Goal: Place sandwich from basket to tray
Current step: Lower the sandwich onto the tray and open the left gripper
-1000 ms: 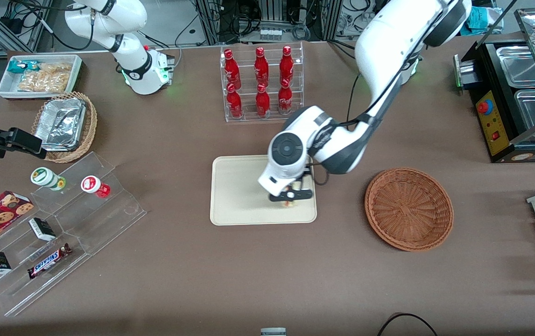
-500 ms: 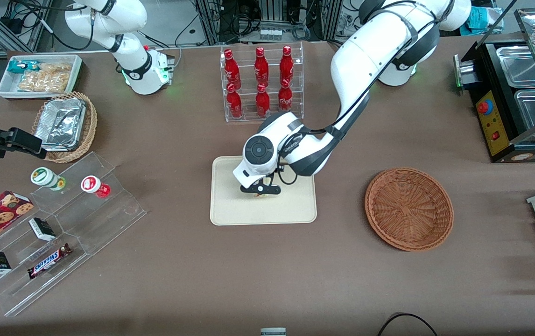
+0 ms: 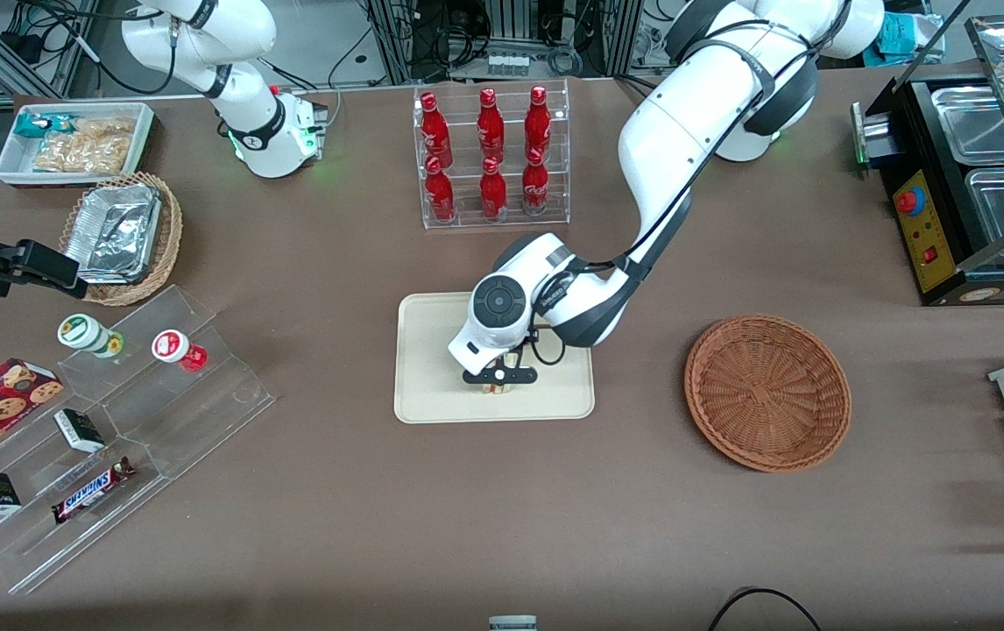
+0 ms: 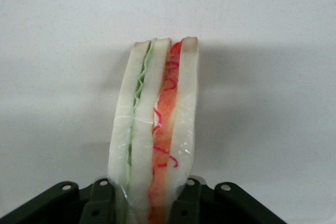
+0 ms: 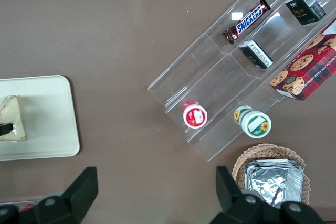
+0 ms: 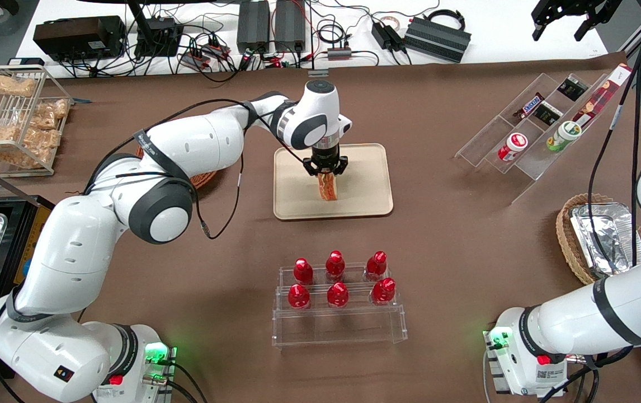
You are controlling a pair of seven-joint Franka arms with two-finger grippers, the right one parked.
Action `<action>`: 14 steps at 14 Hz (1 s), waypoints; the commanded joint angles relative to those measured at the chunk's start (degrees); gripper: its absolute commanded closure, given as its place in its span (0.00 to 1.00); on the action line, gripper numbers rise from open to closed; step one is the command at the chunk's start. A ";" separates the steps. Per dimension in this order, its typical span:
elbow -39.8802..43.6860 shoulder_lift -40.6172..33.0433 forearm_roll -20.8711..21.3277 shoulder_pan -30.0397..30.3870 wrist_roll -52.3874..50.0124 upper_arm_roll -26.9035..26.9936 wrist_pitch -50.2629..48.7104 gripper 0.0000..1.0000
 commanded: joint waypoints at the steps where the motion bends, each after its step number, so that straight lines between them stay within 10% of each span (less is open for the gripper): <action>1: 1.56 0.71 0.97 -1.82 -2.16 1.45 -0.12 0.09; 14: -4.11 -19.92 0.18 10.65 3.61 1.27 -19.80 0.00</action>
